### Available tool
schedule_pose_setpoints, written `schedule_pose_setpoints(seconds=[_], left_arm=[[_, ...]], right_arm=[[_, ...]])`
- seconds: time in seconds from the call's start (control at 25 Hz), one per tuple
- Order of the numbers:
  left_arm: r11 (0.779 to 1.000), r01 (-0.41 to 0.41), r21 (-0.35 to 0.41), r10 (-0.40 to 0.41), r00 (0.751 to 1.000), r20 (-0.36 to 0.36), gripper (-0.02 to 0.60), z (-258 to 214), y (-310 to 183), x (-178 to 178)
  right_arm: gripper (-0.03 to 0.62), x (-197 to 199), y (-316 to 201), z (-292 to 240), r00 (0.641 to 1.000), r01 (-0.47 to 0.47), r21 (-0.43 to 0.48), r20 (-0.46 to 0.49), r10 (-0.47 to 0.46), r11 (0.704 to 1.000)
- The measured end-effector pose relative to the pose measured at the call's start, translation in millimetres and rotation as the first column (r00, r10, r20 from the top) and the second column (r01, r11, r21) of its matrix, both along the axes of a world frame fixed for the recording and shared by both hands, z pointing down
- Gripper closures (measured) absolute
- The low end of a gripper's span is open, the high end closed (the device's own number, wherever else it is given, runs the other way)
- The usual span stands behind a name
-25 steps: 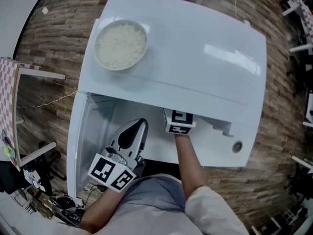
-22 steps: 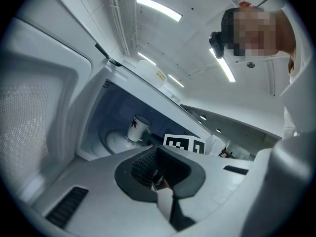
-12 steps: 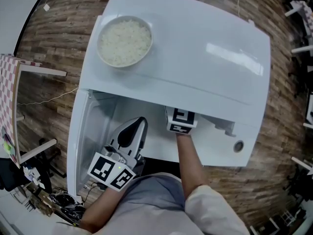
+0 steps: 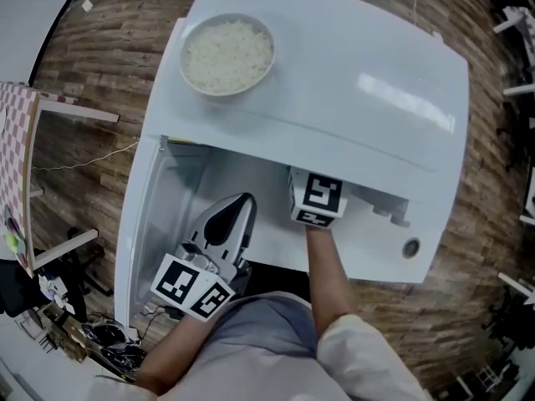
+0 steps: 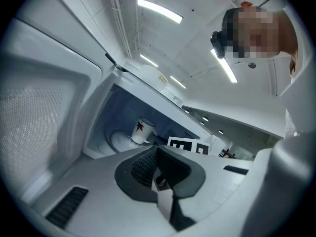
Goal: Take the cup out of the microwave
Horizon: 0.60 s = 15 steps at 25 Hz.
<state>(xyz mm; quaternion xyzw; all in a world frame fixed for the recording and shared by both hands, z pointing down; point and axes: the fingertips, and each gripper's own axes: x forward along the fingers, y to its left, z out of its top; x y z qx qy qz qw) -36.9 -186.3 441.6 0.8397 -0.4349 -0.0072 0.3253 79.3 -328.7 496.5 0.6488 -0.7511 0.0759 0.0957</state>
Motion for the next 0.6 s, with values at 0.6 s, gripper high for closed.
schedule_pose_setpoints(seconds=[0.6], left_arm=[[1.0,-0.025,0.007,0.025,1.0,0.002,0.572,-2.6,15.3,6.0]], right_arm=[[0.513,-1.4,30.0,2.3,1.0,0.008,-0.001,-0.011,-0.008,1.0]])
